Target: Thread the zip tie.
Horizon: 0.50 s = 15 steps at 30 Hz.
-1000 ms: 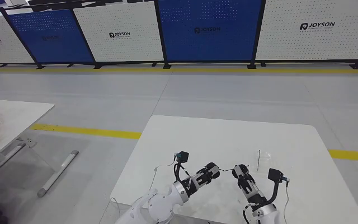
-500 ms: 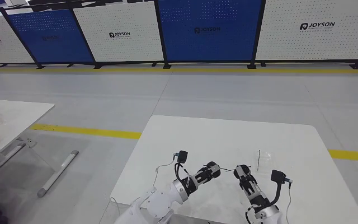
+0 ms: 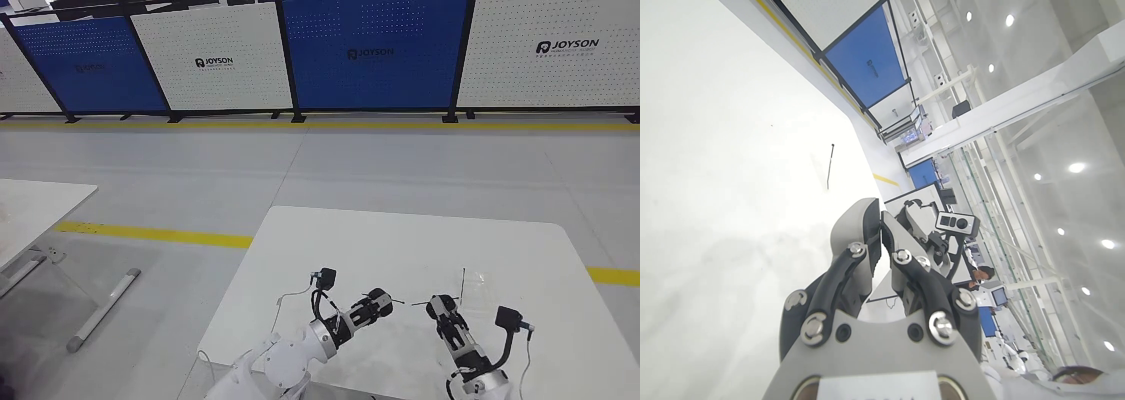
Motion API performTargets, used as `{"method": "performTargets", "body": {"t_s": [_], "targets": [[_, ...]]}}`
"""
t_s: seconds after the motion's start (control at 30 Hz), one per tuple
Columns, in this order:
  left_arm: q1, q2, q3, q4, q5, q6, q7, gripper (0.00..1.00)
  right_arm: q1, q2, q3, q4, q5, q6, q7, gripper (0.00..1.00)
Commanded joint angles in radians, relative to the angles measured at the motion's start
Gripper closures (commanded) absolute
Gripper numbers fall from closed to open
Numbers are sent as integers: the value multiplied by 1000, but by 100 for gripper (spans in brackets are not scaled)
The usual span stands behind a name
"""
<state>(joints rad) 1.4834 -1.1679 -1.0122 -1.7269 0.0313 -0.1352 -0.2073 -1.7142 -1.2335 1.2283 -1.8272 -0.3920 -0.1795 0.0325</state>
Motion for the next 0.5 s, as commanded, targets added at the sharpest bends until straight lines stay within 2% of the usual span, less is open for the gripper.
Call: {"method": "performTargets", "body": {"t_s": [0.0, 0.47], "targets": [[0, 0, 0, 0, 0, 0, 0, 100, 2, 0, 0, 2, 1, 3, -1, 100], [0, 0, 0, 0, 0, 0, 0, 100, 42, -9, -37, 18, -28, 43, 23, 100]]}}
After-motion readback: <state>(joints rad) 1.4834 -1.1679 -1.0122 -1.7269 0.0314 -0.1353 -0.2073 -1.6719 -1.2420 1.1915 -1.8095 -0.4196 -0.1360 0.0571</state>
